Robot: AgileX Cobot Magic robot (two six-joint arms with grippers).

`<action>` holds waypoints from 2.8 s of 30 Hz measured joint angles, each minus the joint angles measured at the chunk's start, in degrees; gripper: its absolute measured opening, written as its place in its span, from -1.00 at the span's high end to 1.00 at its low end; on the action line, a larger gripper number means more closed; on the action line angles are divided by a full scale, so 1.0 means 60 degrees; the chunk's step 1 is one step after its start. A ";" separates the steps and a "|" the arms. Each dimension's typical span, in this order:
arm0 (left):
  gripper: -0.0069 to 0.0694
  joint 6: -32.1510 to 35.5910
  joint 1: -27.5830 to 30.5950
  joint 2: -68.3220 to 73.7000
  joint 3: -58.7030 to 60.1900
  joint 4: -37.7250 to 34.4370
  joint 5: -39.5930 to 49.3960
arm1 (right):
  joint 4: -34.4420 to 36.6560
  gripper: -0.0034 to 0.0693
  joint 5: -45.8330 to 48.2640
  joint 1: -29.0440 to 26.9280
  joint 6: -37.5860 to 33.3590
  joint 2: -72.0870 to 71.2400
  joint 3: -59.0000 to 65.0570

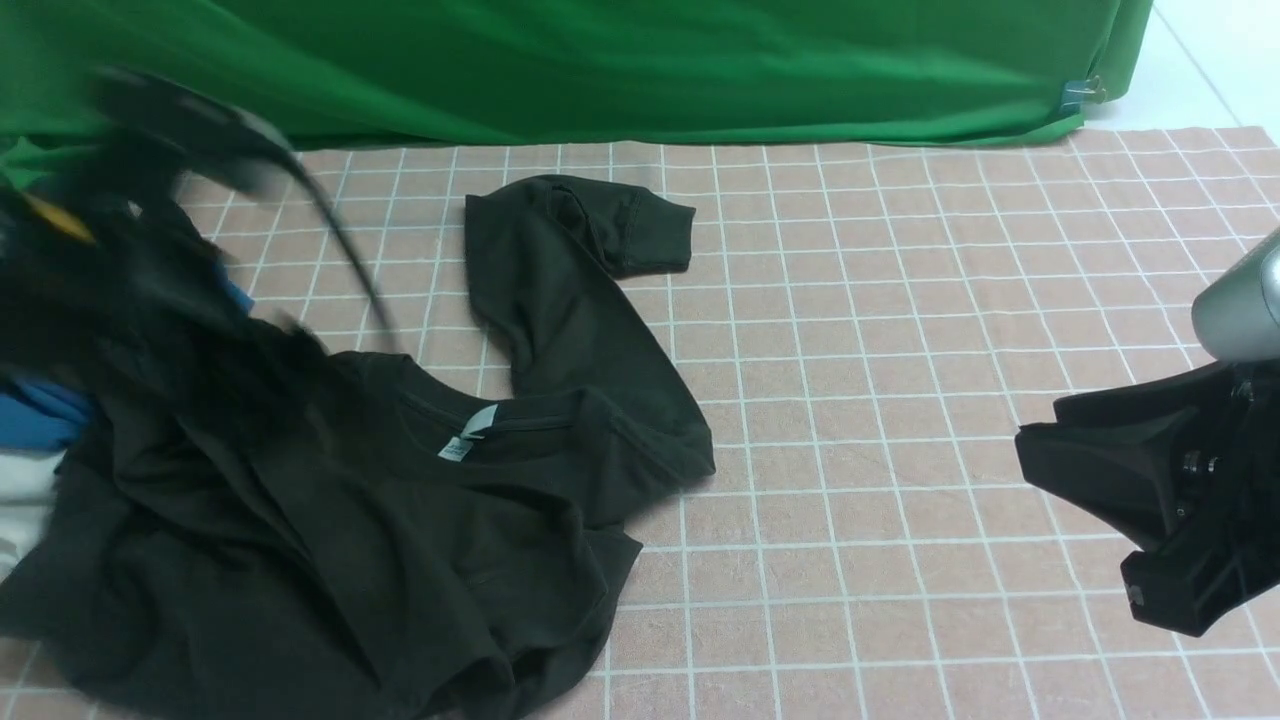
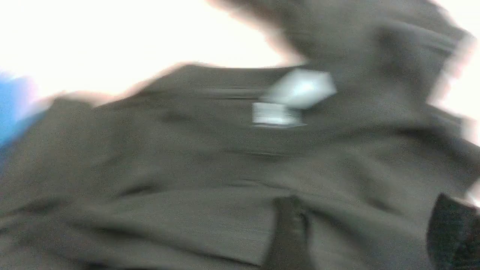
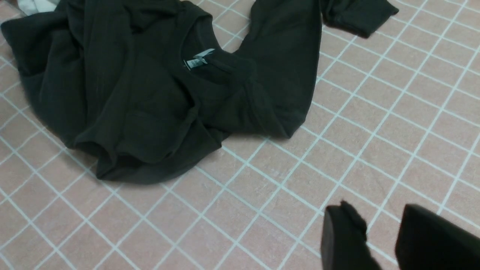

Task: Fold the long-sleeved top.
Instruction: Spread the long sleeves with your arms and place them on the tabletop

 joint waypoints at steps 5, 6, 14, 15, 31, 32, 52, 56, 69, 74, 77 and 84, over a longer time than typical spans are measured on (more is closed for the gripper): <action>0.07 -0.0538 -0.2420 -0.0057 0.1294 0.0317 0.0249 | 0.0000 0.25 0.0000 0.0000 0.0000 0.0000 0.0000; 0.06 -0.0568 -0.2603 -0.0040 0.1393 0.0395 0.0125 | 0.0000 0.25 0.0000 0.0000 0.0000 0.0000 0.0000; -0.52 -0.1191 -0.3180 0.0569 0.2963 0.1335 -0.2349 | 0.0000 0.25 0.0000 0.0000 0.0000 0.0000 0.0000; -0.63 -0.1228 -0.3187 0.0682 0.3148 0.1611 -0.2838 | 0.0000 0.25 0.0000 0.0000 0.0000 0.0000 0.0000; 0.21 -0.3429 -0.3178 0.1162 0.3622 0.4236 -0.4630 | 0.0000 0.25 0.0000 0.0000 0.0000 0.0000 0.0000; 0.32 -0.3441 -0.3178 0.1162 0.3622 0.4227 -0.4630 | 0.0000 0.25 0.0000 0.0000 0.0000 0.0000 0.0000; 0.77 -0.3742 -0.3172 -0.2830 -0.0475 0.4619 0.2536 | 0.0001 0.24 0.1351 0.0390 0.0142 0.3094 -0.2514; 0.77 -0.3744 -0.3161 -0.3598 -0.0453 0.4619 0.2691 | 0.0001 0.20 0.1359 0.0840 0.0002 0.4382 -0.3420; 0.77 -0.3744 -0.3161 -0.4612 0.0985 0.3756 0.2708 | -0.0231 -0.31 0.1964 0.1231 -0.1974 0.8101 -0.5995; 0.77 -0.3744 -0.3161 -0.4612 0.1257 0.3692 0.2730 | -0.0666 -0.41 0.1982 0.1231 -0.2216 0.8459 -0.6012; 0.77 -0.3774 -0.3161 -0.4612 0.1266 0.3692 0.2730 | -0.1074 -0.41 0.1868 0.1231 -0.2248 0.8503 -0.6014; 0.77 -0.3774 -0.3161 -0.4612 0.1264 0.3651 0.2730 | -0.1448 -0.42 0.2101 0.0630 -0.2557 0.8540 -0.6014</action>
